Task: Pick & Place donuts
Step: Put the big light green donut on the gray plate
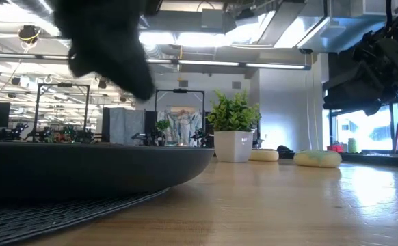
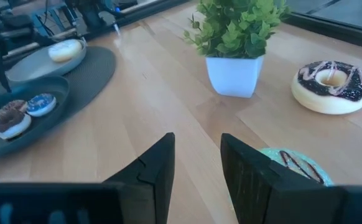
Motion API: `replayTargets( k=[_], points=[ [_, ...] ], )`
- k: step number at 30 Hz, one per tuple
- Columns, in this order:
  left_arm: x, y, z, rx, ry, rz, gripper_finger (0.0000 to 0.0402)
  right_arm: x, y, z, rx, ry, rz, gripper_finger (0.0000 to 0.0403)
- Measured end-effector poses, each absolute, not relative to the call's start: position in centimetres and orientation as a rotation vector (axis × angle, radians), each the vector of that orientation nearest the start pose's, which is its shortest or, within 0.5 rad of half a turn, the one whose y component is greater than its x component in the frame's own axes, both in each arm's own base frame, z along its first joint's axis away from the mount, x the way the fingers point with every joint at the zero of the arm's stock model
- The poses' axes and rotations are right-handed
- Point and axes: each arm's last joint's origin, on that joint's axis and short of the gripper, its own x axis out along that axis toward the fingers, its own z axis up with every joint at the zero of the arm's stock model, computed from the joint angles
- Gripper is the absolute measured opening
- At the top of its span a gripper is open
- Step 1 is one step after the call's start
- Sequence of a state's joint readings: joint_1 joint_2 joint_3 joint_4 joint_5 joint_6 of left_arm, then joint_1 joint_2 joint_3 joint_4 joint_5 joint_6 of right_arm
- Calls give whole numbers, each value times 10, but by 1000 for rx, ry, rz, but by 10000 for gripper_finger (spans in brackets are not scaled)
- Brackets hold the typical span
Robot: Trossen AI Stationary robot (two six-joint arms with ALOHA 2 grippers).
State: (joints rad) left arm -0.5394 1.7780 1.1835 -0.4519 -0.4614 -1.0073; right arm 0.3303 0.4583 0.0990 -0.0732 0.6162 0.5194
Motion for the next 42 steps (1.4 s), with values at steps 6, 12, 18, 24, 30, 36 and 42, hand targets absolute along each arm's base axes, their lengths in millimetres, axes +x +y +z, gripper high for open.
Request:
replayTargets(
  k=[6, 12, 18, 24, 30, 36, 42],
  points=[
    [317, -145, 232, -456, 726, 347, 73, 121, 25, 171, 264, 260, -281, 132],
    [326, -118, 256, -428, 606, 343, 73, 124, 23, 205, 182, 481, -349, 132],
    [335, -100, 259, -415, 595, 316, 78, 136, 18, 230, 264, 632, -502, 132],
    [341, -88, 262, -399, 558, 328, 145, 146, 5, 232, 525, 724, -645, 132],
    [344, -85, 265, -404, 506, 358, 213, 150, 12, 221, 583, 920, -444, 132],
    [343, -80, 265, -343, 463, 467, 234, 152, 13, 211, 594, 1041, -448, 132],
    [344, -77, 266, -346, 444, 494, 230, 162, -2, 200, 600, 1034, -673, 132]
  ],
)
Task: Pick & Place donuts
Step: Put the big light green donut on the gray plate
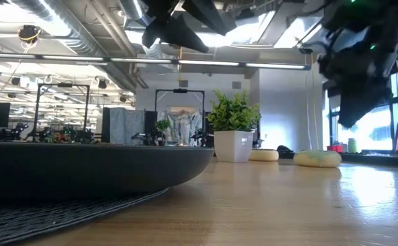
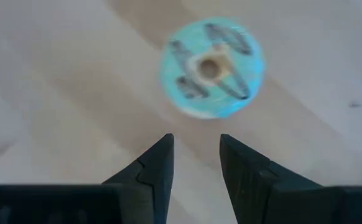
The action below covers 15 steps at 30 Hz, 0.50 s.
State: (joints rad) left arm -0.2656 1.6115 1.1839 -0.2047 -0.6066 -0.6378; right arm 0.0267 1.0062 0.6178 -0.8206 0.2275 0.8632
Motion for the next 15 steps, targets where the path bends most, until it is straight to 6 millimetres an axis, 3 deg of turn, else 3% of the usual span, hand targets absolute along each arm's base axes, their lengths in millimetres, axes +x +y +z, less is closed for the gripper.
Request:
replayTargets(
  k=[6, 15],
  points=[
    [345, -77, 266, -383, 455, 470, 226, 177, -22, 181, 602, 1069, -833, 132],
    [345, -80, 265, -467, 485, 401, 226, 193, -49, 158, 661, 1100, -915, 132]
  ],
)
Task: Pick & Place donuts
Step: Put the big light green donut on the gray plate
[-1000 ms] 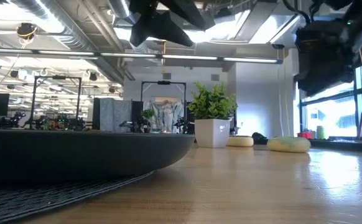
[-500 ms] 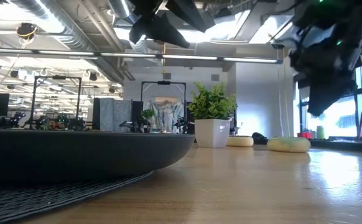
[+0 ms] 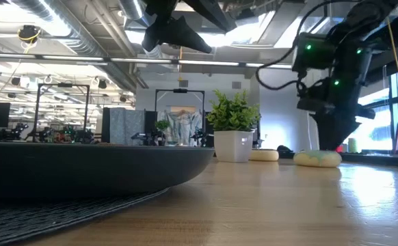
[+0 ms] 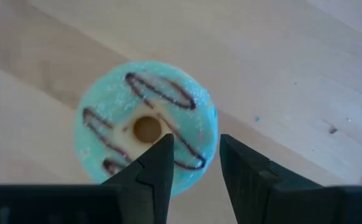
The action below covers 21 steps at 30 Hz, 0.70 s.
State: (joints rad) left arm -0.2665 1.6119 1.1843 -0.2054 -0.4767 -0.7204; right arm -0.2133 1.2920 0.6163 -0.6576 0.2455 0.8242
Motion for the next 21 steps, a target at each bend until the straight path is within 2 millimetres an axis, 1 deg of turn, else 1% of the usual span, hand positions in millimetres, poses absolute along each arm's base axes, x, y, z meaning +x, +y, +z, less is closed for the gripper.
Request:
replayTargets(
  k=[6, 11, 15, 18, 21],
  points=[
    [345, -80, 265, -466, 485, 402, 226, 196, -52, 153, 588, 1144, -860, 132],
    [345, -80, 265, -457, 487, 400, 226, 200, -54, 156, 630, 1089, -835, 132],
    [345, -80, 265, -449, 488, 397, 226, 201, -55, 156, 655, 1077, -823, 135],
    [345, -80, 265, -447, 489, 397, 226, 201, -55, 156, 653, 1078, -820, 152],
    [345, -80, 265, -442, 490, 396, 226, 201, -55, 156, 655, 1077, -821, 186]
  ],
)
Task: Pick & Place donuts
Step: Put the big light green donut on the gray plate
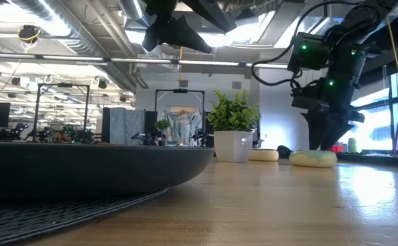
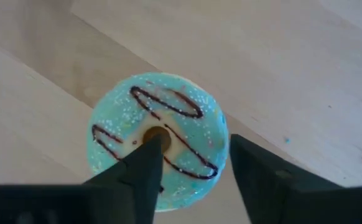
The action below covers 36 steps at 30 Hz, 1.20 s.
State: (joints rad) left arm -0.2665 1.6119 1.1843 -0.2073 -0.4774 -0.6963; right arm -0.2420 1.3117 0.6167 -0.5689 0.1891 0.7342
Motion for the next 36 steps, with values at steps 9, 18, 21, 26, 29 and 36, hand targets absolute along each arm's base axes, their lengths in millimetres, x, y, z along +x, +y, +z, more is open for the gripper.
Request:
replayTargets(
  k=[9, 18, 21, 26, 29, 36],
  points=[
    [345, -80, 264, -437, 496, 397, 226, 202, -56, 157, 659, 1044, -852, 263],
    [345, -80, 264, -437, 496, 397, 226, 209, -58, 145, 653, 1074, -854, 247],
    [345, -80, 264, -438, 496, 397, 226, 210, -58, 140, 636, 1102, -846, 229],
    [345, -80, 264, -438, 496, 397, 226, 211, -58, 139, 611, 1115, -826, 188],
    [345, -80, 264, -438, 496, 397, 226, 211, -58, 139, 605, 1122, -815, 158],
    [345, -82, 264, -457, 524, 343, 226, 222, -42, 148, 537, 1159, -620, 94]
  ],
)
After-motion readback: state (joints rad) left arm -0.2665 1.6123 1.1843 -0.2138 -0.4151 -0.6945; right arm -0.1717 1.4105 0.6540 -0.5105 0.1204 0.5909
